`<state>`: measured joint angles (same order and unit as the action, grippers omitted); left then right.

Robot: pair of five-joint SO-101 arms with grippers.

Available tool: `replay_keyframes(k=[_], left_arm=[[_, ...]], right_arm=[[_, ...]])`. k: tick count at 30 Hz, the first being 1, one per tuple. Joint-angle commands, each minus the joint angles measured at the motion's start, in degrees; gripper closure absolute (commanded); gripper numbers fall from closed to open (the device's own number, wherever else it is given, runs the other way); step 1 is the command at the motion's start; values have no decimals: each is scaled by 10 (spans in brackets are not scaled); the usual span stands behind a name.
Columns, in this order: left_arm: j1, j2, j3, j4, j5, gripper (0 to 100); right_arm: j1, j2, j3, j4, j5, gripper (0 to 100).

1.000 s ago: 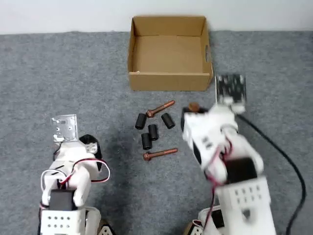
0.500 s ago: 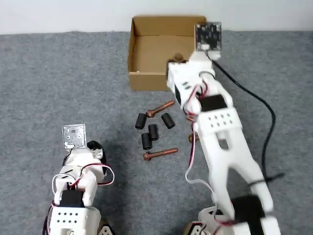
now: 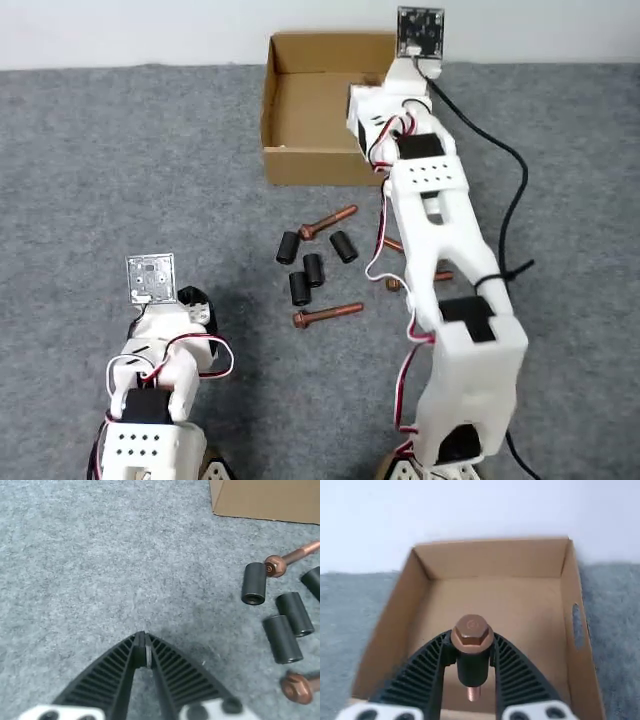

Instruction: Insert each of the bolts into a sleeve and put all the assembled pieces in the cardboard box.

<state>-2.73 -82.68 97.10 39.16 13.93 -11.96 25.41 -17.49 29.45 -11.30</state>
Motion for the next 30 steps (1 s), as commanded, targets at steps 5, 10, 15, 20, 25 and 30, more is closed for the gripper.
replay_keyframes(k=[5, 10, 15, 20, 25, 30], left_arm=[[-6, -1, -2, -15, 1, 995], [-6, -1, -2, -15, 1, 995], [-6, 0, -2, -15, 1, 995], [-7, 0, -2, -15, 1, 995], [-7, 0, -2, -14, 1, 995], [-7, 0, -2, -14, 1, 995]], right_arm=[[5, 52, -50, 20, 31, 978], [12, 72, -51, 28, 47, 853], [12, 71, -103, 99, 51, 889], [11, 71, -219, 245, 51, 962], [-1, 72, -321, 432, 52, 987], [-15, 77, -355, 573, 57, 987]])
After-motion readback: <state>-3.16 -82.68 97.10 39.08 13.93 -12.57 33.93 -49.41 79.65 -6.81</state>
